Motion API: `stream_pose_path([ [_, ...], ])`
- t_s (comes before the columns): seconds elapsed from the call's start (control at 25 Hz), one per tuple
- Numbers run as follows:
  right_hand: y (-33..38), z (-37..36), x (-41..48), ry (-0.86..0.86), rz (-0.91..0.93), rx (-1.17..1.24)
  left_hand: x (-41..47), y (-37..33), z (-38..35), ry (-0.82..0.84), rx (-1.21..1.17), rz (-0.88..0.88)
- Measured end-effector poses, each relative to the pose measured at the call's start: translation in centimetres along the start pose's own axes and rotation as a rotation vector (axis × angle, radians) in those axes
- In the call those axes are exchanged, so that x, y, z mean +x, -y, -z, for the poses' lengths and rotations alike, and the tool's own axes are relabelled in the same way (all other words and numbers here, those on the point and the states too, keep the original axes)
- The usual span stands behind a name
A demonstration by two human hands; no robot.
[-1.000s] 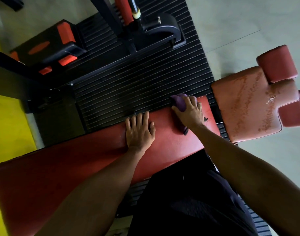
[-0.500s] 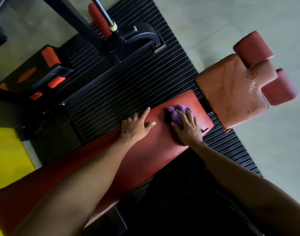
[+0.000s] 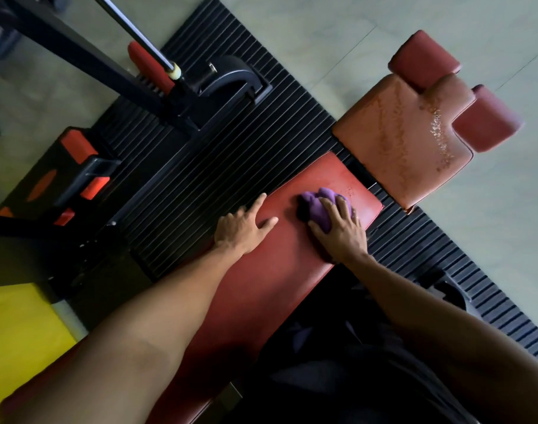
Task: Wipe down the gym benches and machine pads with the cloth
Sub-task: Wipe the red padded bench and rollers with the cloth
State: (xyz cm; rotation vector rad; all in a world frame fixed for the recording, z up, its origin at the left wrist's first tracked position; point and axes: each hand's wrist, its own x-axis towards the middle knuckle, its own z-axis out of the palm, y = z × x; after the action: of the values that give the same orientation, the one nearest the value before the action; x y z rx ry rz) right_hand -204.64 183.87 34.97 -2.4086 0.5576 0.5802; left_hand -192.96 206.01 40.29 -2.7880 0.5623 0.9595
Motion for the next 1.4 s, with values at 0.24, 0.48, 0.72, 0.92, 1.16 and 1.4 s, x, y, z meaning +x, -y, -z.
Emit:
stream_pose_path([
  [0.24, 6.7, -1.6, 1.9, -0.016, -0.081, 0.114, 0.1, 0.0, 0.1, 0.011, -0.017, 0.007],
  [0.48, -1.7, -1.6, -4.1, -0.11, 0.003, -0.093, 0.1, -0.9, -0.2, -0.013, 0.164, -0.062],
  [0.72, 0.7, -0.8, 1.3, -0.138, -0.358, 0.252, 4.0, -2.4, 1.9, 0.15, 0.096, -0.144],
  [0.92, 0.6, -3.0, -5.9, -0.166, -0.223, 0.157, 6.9, -3.2, 1.4, 0.216, -0.106, -0.19],
  [1.16, -1.6, -1.4, 0.0, -0.154, -0.653, 0.599, 7.1, -3.1, 0.7, 0.162, -0.121, -0.229],
  [1.4, 2.2, -3.6, -3.7, -0.247, -0.548, 0.607, 7.1, -3.8, 1.2, 0.172, -0.032, -0.187],
])
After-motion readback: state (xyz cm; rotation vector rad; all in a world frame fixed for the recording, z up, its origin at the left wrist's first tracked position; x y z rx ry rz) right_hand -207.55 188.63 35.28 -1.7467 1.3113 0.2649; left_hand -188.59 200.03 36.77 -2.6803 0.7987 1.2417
